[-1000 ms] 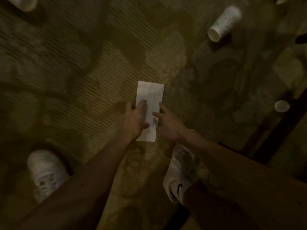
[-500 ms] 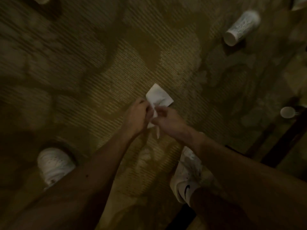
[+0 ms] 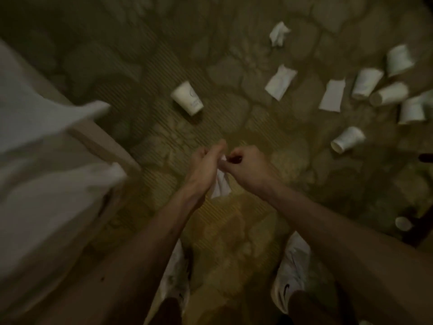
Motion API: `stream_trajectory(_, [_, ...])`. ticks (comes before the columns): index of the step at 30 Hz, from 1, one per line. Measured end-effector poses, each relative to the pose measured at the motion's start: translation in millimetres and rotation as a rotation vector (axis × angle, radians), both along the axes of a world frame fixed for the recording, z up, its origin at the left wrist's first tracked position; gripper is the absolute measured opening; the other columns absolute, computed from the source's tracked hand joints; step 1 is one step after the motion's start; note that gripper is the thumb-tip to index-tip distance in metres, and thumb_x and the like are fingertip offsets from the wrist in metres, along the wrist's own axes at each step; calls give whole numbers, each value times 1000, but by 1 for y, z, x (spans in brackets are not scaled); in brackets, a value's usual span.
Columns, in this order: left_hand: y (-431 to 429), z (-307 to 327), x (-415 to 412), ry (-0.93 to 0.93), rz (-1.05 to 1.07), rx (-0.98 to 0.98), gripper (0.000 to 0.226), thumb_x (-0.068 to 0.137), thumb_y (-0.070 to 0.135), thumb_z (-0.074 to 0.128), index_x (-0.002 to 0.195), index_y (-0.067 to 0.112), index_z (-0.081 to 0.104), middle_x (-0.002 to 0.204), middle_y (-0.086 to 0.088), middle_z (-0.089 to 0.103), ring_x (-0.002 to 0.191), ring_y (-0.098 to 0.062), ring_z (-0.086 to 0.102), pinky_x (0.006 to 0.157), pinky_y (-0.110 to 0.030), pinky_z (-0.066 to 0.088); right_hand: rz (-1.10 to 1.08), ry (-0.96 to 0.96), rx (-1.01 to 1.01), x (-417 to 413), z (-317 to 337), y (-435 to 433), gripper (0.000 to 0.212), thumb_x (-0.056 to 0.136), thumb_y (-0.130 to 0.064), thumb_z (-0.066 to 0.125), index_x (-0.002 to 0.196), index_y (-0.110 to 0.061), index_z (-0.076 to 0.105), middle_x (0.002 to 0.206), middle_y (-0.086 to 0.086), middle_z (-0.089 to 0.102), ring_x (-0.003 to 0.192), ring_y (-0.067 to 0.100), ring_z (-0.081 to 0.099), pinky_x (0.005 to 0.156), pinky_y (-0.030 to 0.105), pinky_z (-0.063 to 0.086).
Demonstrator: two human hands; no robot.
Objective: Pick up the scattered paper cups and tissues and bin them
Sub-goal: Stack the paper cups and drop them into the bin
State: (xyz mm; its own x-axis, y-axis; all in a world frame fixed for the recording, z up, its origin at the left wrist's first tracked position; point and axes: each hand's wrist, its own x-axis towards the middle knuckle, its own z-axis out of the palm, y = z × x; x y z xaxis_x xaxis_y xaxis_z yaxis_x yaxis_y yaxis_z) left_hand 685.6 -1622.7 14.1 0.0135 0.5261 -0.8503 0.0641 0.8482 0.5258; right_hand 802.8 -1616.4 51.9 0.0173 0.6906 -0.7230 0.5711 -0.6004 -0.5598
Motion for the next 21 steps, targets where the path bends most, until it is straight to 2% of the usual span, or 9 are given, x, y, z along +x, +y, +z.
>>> stream_trajectory(2, [24,5,-18,97,19,21,43,86,50,65,92,8,73,89,-10,74,83,-20,70,73,-37,55,62,28,-27,-16,5,26,14,84,-27,74,74,-17,71,73,-2,70,69,8,66,64,31,53])
stream_trajectory(3, [36,1,-27,165,13,11,35,87,44,68,86,9,73,84,-10,73,78,-20,68,67,-35,53,92,52,-49,-23,3,38,13,83,-27,75,76,-16,72,74,-2,71,70,11,67,63,33,52])
stream_trajectory(5, [54,-17,-41,261,42,-48,20,89,32,69,89,12,71,90,-9,73,79,-20,67,60,-30,49,131,120,-94,-31,-12,61,12,82,-31,76,86,-20,73,81,-9,71,75,3,66,63,22,50])
stream_trajectory(7, [71,-44,-40,318,108,-125,25,90,26,69,110,11,67,104,-9,71,92,-22,68,67,-32,54,125,135,-106,-31,-39,82,18,86,-32,72,101,-23,70,95,-13,68,87,-1,63,70,16,47])
stream_trajectory(11, [110,-91,-24,373,249,-107,30,88,30,72,111,15,59,109,-8,69,100,-27,67,86,-40,56,214,93,-151,-36,-96,132,48,95,-25,61,140,-17,50,136,2,58,121,17,56,103,34,47])
stream_trajectory(14, [142,-122,-24,337,334,-132,46,89,36,71,123,10,55,114,-12,69,100,-31,69,89,-47,58,190,114,-180,-36,-127,167,51,92,-23,65,139,-18,48,126,5,63,108,22,64,93,40,54])
stream_trajectory(17, [162,-146,-27,241,412,-153,54,87,34,75,131,9,55,117,-9,69,96,-26,71,80,-42,61,178,126,-234,-30,-147,186,54,88,-21,67,137,-20,45,122,4,62,104,23,64,88,44,56])
stream_trajectory(18, [165,-155,-27,226,407,-149,54,86,33,76,130,8,57,115,-8,70,93,-23,71,72,-36,62,173,141,-250,-25,-154,189,58,88,-17,66,141,-20,42,124,-1,59,105,18,61,85,36,56])
stream_trajectory(21, [171,-171,-15,170,347,-146,51,86,29,76,127,3,61,114,-12,71,89,-21,72,53,-25,57,127,250,-283,-7,-168,195,58,87,-4,61,140,-18,43,112,-9,59,87,3,56,55,9,48])
